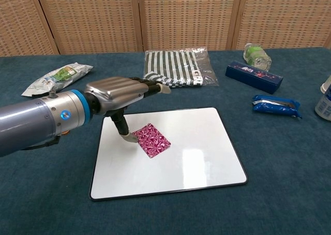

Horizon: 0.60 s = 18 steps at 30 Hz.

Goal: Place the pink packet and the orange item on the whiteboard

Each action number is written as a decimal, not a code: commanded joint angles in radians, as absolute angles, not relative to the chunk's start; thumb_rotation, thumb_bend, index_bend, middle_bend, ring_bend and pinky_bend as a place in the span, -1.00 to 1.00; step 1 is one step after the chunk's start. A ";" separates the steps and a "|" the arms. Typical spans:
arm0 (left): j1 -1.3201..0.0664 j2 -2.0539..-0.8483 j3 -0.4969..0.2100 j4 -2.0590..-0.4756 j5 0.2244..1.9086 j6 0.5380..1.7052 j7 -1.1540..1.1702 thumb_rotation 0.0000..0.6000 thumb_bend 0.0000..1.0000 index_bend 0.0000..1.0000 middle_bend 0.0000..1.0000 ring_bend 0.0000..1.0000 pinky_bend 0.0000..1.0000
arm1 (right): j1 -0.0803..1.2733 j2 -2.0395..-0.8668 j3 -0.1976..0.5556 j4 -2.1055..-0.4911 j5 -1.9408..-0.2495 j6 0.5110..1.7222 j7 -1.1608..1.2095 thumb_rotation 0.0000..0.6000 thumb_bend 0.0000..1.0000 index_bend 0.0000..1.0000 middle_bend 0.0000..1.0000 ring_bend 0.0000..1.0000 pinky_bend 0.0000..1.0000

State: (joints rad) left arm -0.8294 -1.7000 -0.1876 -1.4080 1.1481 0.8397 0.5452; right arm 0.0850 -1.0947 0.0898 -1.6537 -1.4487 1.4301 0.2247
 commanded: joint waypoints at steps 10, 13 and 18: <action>-0.705 -1.487 -0.095 -1.452 1.207 0.928 0.389 1.00 -0.57 -0.59 -1.00 -1.00 -1.00 | 0.085 -1.096 0.087 -1.655 -1.454 1.432 0.217 1.00 -0.89 -1.00 -1.00 -1.00 -1.00; -0.684 -1.473 -0.069 -1.409 1.234 0.918 0.312 1.00 -0.48 -0.42 -1.00 -1.00 -1.00 | 0.085 -1.097 0.087 -1.657 -1.454 1.433 0.214 1.00 -0.89 -1.00 -1.00 -1.00 -1.00; -0.655 -1.494 -0.038 -1.300 1.285 0.920 0.188 1.00 -0.48 -0.32 -1.00 -1.00 -1.00 | 0.084 -1.097 0.087 -1.658 -1.453 1.433 0.211 1.00 -0.89 -1.00 -1.00 -1.00 -1.00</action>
